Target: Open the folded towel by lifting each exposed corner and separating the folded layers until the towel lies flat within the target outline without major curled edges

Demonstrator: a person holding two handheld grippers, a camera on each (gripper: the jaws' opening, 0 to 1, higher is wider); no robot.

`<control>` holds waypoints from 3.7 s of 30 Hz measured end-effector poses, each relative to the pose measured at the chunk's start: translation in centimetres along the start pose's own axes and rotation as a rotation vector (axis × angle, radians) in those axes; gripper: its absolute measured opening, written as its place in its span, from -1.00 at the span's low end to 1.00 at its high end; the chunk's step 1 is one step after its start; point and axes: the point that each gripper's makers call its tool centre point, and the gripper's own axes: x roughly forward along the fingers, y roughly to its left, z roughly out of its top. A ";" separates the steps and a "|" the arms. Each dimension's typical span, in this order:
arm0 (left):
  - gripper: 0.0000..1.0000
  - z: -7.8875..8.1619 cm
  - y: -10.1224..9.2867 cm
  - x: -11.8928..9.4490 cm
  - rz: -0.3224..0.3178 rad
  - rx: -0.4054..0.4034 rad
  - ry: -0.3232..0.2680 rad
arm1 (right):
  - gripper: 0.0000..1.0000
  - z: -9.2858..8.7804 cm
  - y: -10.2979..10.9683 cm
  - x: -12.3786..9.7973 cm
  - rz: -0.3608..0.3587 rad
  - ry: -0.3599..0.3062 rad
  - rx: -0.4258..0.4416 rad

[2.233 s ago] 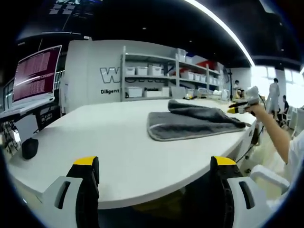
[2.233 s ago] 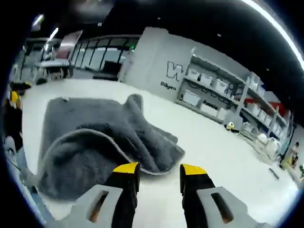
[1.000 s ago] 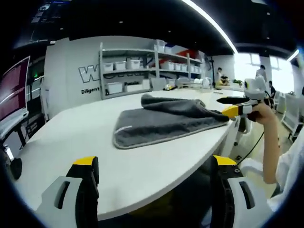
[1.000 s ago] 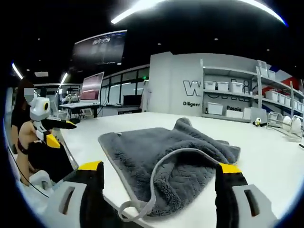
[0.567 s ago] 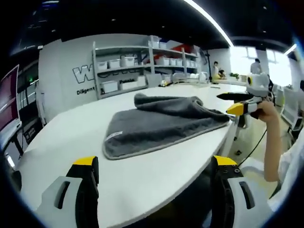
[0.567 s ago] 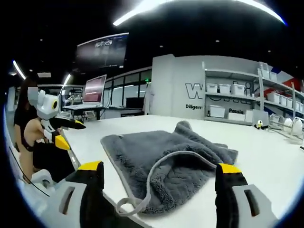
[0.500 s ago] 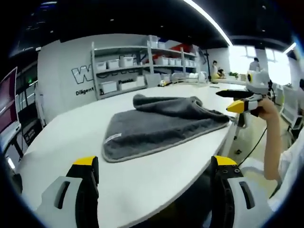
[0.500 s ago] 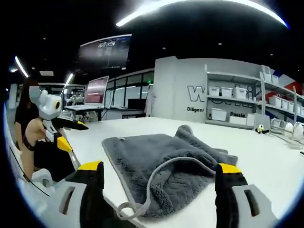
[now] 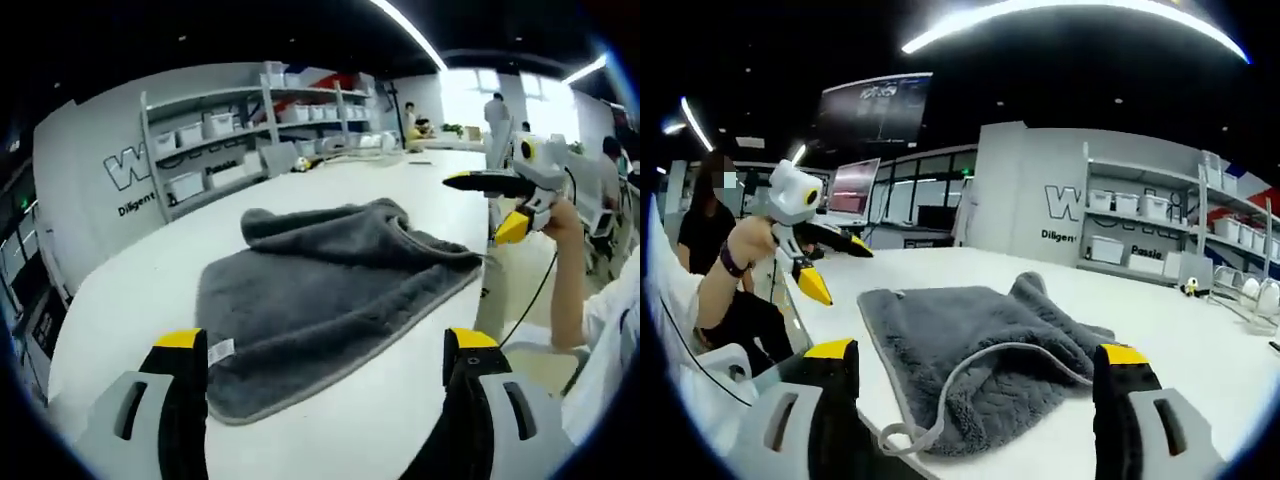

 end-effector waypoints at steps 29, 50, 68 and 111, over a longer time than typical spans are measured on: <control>0.48 0.9 7.2 18.1 -0.062 -0.152 0.257 | 0.93 0.4 -2.3 -1.1 -0.039 -0.048 0.013; -0.11 -0.3 9.3 19.5 -0.069 -0.176 0.108 | 0.91 0.6 -2.6 -2.2 -0.045 -0.070 0.027; -0.88 -1.4 13.2 18.3 0.029 -0.156 0.022 | 0.89 0.7 -2.7 -2.4 -0.048 -0.075 0.032; -0.87 -11.9 28.9 4.2 0.414 -0.419 -0.019 | 0.88 0.2 -3.9 -2.3 -0.066 -0.066 0.052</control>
